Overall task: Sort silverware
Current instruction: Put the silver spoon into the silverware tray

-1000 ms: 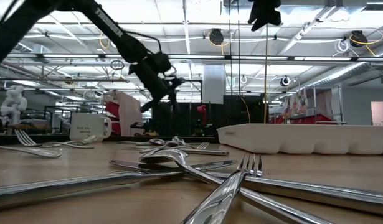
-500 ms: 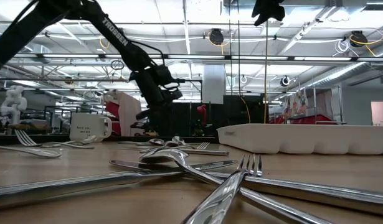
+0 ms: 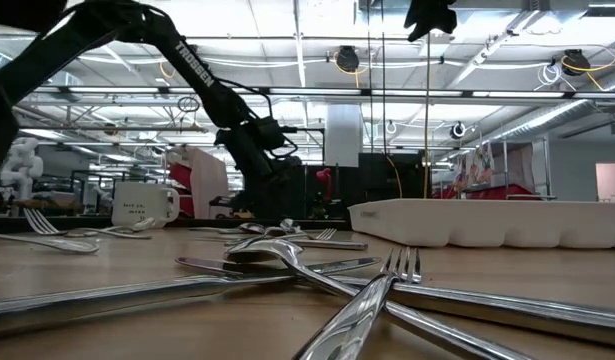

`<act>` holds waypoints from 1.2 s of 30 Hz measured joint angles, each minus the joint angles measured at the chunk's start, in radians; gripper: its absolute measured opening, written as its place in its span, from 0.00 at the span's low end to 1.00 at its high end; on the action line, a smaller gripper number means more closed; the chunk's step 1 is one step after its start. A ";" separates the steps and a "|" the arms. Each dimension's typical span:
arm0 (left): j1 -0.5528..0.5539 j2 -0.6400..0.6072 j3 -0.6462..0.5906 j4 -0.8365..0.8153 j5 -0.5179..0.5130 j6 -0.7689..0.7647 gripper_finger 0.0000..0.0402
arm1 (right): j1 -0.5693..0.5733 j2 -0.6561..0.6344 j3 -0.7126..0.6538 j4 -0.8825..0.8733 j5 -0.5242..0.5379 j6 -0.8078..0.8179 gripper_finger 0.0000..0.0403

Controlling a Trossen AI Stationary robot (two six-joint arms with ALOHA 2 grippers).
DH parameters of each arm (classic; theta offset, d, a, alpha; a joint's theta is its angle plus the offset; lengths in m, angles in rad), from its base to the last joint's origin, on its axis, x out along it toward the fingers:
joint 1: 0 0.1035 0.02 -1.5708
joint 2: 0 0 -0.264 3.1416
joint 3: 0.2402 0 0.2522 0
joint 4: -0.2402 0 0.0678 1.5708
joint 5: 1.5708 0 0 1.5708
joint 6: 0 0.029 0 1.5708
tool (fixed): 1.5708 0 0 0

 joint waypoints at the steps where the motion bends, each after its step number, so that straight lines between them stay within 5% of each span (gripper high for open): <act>1: -0.007 0.007 0.000 -0.003 -0.004 0.006 0.31 | 0.000 0.000 0.000 0.000 0.000 -0.001 0.43; 5: -0.016 0.035 -0.002 0.013 -0.008 0.022 0.25 | 0.000 0.000 0.000 -0.002 0.000 -0.004 0.43; 11: -0.029 0.057 0.002 0.100 -0.002 0.018 0.03 | 0.000 0.000 0.000 -0.013 -0.001 -0.004 0.43; 22: -0.037 0.019 0.000 0.100 -0.003 -0.035 0.01 | 0.000 -0.001 0.000 -0.073 -0.001 0.001 0.43; 36: -0.103 -0.282 0.000 0.186 0.051 -0.262 0.00 | 0.000 -0.185 0.000 -0.075 0.004 0.065 0.43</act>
